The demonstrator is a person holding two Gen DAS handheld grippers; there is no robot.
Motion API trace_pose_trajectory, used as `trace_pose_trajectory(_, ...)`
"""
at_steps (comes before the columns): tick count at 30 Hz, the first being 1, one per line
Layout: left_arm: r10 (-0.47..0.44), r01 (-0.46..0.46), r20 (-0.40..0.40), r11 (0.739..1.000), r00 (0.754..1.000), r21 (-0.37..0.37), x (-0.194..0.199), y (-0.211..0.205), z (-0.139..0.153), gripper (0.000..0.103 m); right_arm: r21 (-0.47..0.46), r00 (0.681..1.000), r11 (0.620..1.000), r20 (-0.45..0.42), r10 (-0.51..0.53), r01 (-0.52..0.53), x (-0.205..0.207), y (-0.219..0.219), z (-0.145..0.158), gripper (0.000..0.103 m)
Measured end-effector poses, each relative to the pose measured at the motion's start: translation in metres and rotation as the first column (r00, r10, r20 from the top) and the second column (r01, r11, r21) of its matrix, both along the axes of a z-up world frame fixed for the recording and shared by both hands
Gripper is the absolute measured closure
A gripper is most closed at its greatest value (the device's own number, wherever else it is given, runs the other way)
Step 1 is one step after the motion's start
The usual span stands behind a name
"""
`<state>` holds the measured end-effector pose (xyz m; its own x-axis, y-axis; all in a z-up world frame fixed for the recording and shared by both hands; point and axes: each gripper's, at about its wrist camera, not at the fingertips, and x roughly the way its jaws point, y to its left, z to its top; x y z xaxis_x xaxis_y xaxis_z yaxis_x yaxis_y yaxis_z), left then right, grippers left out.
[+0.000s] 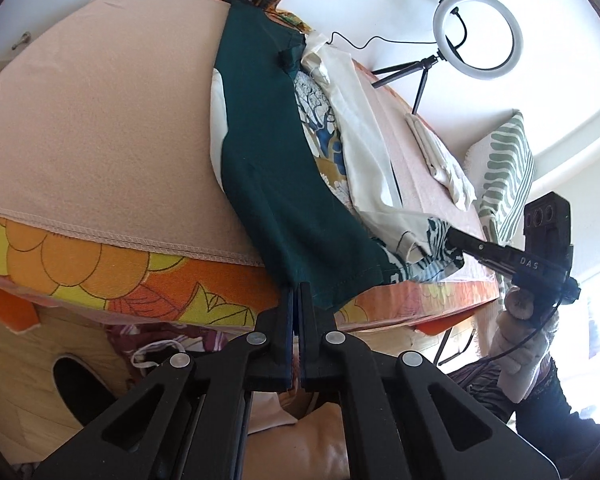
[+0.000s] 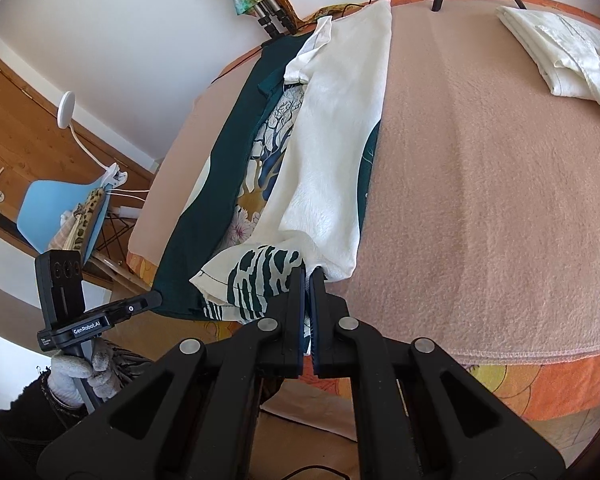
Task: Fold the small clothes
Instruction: 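Grasp the cream hem with the right tool while the left tool holds the green hem, then lift both hem edges and carry them toward the collar while both tools hold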
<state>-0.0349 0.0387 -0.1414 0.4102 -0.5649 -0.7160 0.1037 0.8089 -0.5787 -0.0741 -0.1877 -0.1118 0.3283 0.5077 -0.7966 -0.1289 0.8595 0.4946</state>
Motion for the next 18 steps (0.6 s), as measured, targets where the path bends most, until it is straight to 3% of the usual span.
trace_pose_trajectory(4, 0.007, -0.007, -0.003, 0.999, 1.0, -0.036, -0.003, 0.017, 0.01, 0.103, 0.06, 0.997, 0.998, -0.069, -0.014, 0.018, -0.014, -0.006, -0.009, 0.1)
trace_pose_trajectory(7, -0.017, 0.018, -0.029, 1.0, 0.999, 0.023, 0.002, 0.017, -0.002, 0.103, -0.047, 0.996, 0.999, -0.084, -0.012, 0.008, -0.021, 0.0, -0.02, 0.1)
trace_pose_trajectory(12, -0.019, 0.021, -0.107, 1.0, 0.994, 0.011, 0.005, 0.023, -0.024, 0.103, -0.084, 0.986, 0.997, -0.164, -0.012, -0.001, -0.022, 0.003, -0.037, 0.1)
trace_pose_trajectory(18, -0.013, 0.013, 0.006, 0.999, 1.0, -0.043, 0.019, 0.028, 0.014, 0.103, 0.025, 0.994, 1.0, -0.113, -0.013, 0.016, -0.009, -0.001, -0.005, 0.1)
